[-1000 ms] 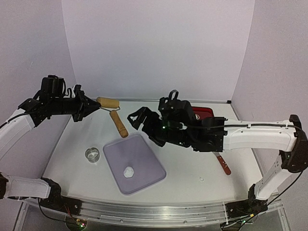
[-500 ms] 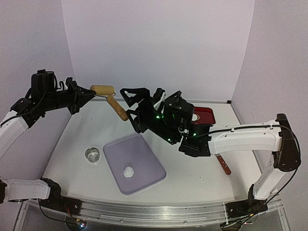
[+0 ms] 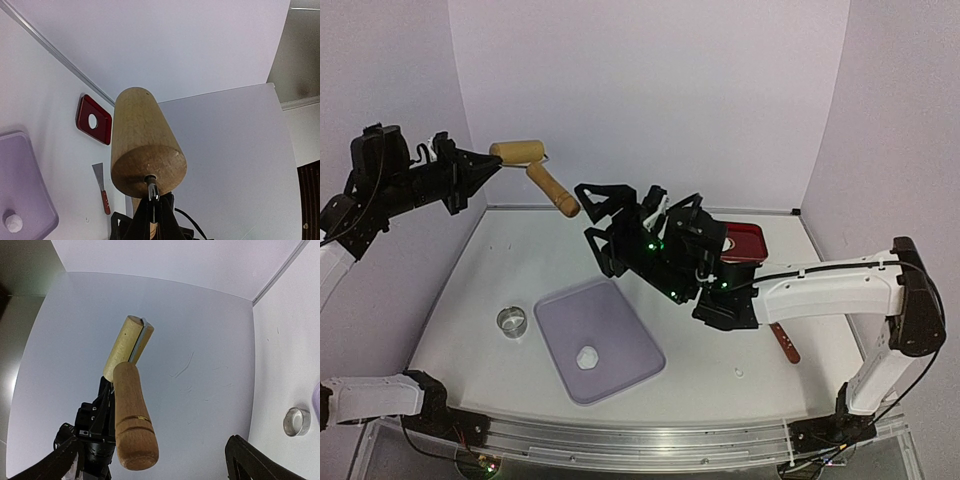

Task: Roll out the dumpling wrappers from the dough

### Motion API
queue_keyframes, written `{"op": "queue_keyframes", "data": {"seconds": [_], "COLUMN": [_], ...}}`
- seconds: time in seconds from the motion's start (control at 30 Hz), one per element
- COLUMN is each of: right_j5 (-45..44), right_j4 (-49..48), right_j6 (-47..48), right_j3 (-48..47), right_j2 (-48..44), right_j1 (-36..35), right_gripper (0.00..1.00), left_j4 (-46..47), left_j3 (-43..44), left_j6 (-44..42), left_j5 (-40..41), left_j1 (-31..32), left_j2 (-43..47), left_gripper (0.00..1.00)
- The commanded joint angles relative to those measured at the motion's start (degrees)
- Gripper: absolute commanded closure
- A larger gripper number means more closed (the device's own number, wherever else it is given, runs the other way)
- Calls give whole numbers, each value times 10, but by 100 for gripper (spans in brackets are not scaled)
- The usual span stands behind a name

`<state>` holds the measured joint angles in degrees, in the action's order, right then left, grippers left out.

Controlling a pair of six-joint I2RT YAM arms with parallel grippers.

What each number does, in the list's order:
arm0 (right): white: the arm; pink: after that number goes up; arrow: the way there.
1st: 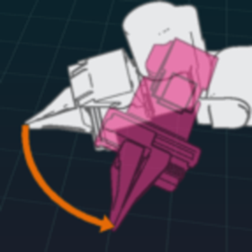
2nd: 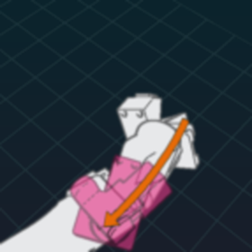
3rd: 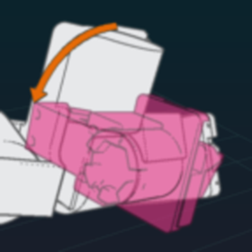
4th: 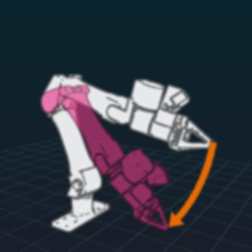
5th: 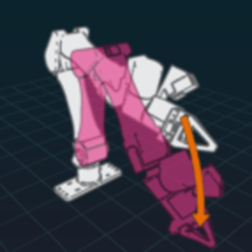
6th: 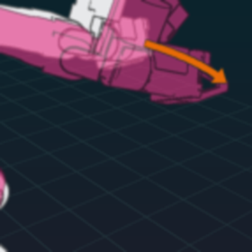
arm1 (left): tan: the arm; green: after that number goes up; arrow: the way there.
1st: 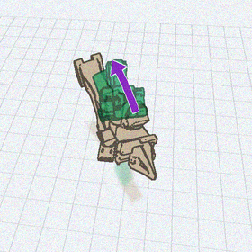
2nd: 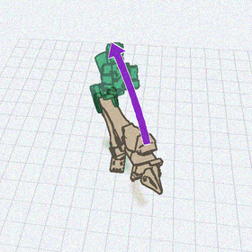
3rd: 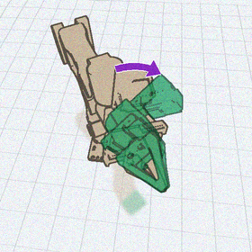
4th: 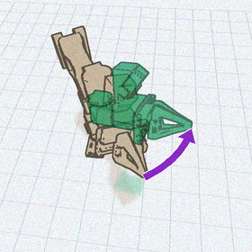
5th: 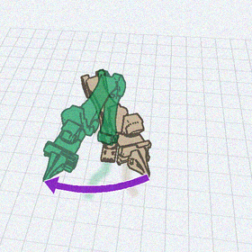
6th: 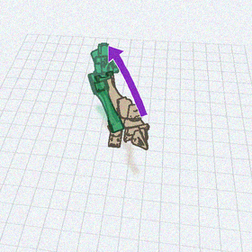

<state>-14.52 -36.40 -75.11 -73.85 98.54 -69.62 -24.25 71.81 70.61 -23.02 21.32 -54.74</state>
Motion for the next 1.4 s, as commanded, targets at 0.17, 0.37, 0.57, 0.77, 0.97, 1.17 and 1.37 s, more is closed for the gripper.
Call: {"op": "queue_keyframes", "data": {"seconds": [0.17, 0.37, 0.57, 0.77, 0.97, 1.17, 1.37], "right_j5": [71, 85, 78, 84, 92, 106, 113], "right_j4": [-62, -95, -100, -102, -101, -91, -88], "right_j6": [1, -3, -1, -4, -6, -8, -15], "right_j3": [-112, -166, -165, -170, -167, -176, -181], "right_j2": [71, 113, 115, 116, 111, 113, 117], "right_j1": [4, 8, 14, 23, 32, 34, 34], "right_gripper": [10, 27, 37, 45, 48, 53, 56], "left_j4": [78, 93, 73, 78, 66, 75, 81], "left_j3": [9, -4, -1, -4, 18, 18, 14], "left_j6": [29, 41, 31, 32, 19, 19, 18], "left_j5": [-25, -23, -11, -20, -40, -54, -56], "left_j1": [1, 0, 0, 1, 1, 0, 1], "left_j2": [10, 16, 25, 22, 0, -12, -14], "left_gripper": [100, 100, 100, 100, 100, 100, 100]}}
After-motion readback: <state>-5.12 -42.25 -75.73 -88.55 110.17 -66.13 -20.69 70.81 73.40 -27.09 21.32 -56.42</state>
